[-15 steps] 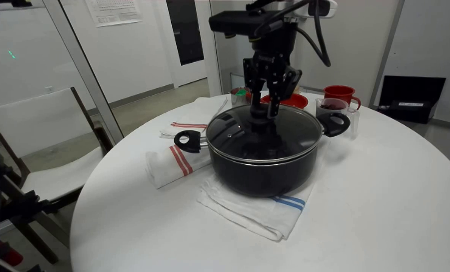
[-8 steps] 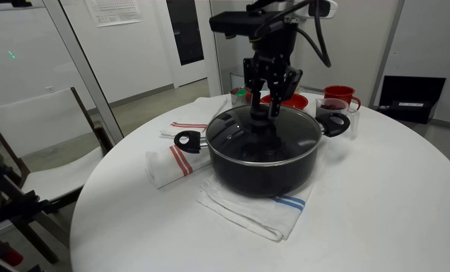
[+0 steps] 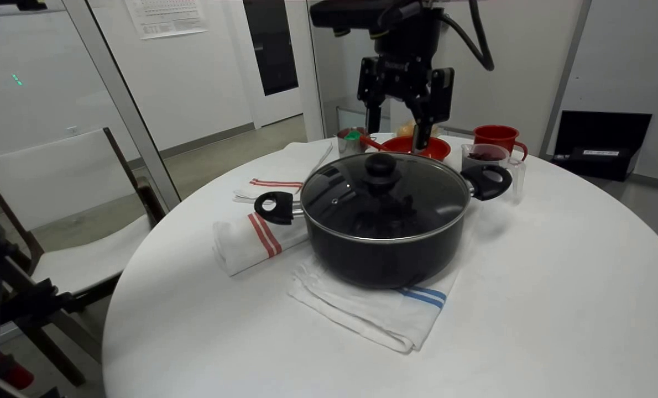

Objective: Use the lid to cover the pot

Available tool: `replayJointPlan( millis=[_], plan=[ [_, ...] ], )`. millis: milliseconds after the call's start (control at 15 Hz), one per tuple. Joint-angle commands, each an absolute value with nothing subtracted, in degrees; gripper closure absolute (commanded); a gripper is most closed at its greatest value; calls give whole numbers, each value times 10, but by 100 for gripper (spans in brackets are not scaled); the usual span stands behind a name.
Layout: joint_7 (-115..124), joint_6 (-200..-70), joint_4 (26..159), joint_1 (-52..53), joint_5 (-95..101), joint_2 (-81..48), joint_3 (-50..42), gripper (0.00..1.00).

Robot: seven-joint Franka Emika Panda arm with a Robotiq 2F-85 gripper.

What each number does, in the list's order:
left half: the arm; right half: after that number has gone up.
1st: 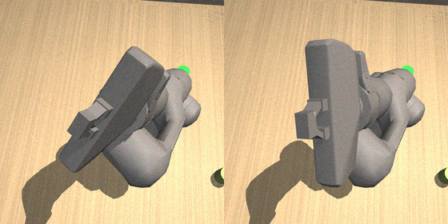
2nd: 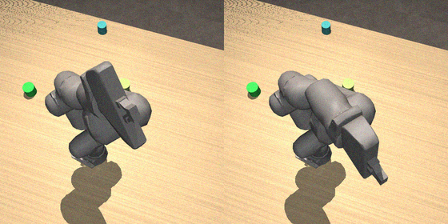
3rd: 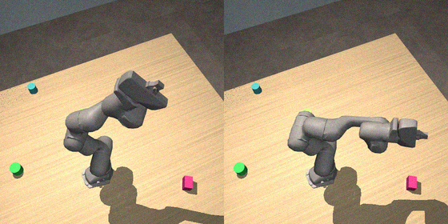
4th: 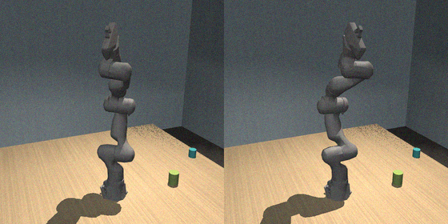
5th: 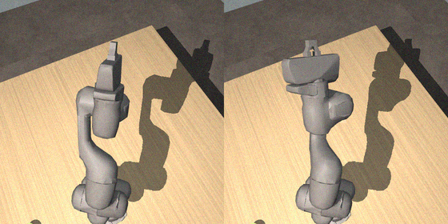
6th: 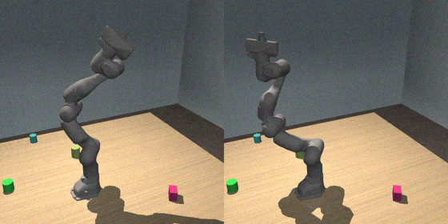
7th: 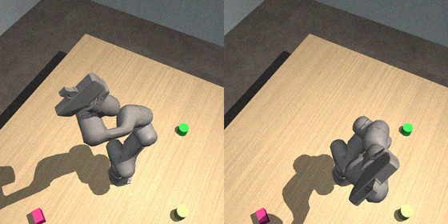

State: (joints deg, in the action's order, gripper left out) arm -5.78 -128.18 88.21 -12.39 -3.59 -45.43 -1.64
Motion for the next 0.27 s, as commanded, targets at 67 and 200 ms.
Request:
replayJointPlan(
  millis=[67, 200],
  plan=[
    [-57, -1303, 930, -119, -49, -407, -15, 0],
    [-54, -1315, 952, -114, -45, -386, -17, 0]
  ],
)
